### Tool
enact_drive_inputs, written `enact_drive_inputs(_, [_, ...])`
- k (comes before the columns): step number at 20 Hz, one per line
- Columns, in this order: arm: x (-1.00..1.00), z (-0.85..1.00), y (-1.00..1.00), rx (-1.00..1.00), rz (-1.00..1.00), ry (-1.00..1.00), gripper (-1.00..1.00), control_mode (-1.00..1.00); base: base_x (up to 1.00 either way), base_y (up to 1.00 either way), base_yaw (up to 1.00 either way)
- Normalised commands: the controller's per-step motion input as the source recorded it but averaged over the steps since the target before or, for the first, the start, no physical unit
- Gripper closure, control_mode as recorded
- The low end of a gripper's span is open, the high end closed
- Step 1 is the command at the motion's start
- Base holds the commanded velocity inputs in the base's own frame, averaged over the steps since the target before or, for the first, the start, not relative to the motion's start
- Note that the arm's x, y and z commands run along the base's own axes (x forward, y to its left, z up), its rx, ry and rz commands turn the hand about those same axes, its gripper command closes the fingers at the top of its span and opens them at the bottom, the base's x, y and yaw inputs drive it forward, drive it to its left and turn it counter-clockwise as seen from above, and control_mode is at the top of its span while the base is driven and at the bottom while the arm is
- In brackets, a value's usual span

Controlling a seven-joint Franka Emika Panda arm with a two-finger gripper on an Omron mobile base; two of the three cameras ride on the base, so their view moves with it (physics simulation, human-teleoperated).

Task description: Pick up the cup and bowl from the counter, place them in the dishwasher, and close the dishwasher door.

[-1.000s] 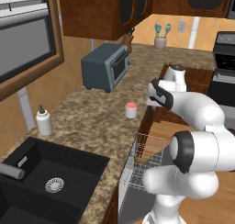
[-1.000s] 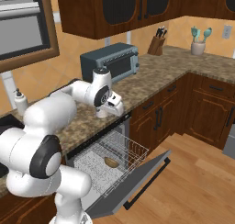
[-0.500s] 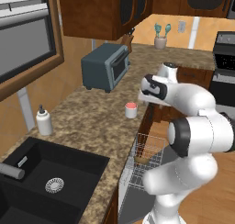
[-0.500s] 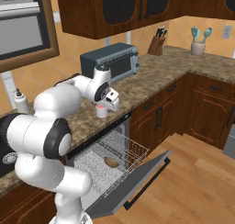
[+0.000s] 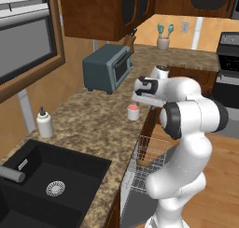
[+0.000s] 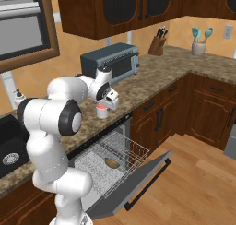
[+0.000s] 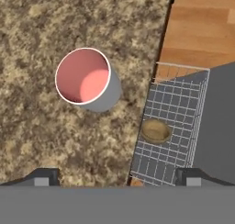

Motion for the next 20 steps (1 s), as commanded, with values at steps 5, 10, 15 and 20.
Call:
enact_drive_inputs(5, [0.57,-0.42,0.0,0.1,0.0,0.01,-1.0,-1.0,0.0,0.0,0.0])
enact_drive_inputs(10, [0.53,-0.17,0.0,0.04,0.0,0.0,-1.0,-1.0,0.0,0.0,0.0])
enact_drive_inputs(15, [0.31,-0.1,0.09,0.0,0.0,0.0,-1.0,-1.0,0.0,0.0,0.0])
enact_drive_inputs(20, [0.18,-0.28,0.07,0.0,0.0,0.0,-1.0,-1.0,0.0,0.0,0.0])
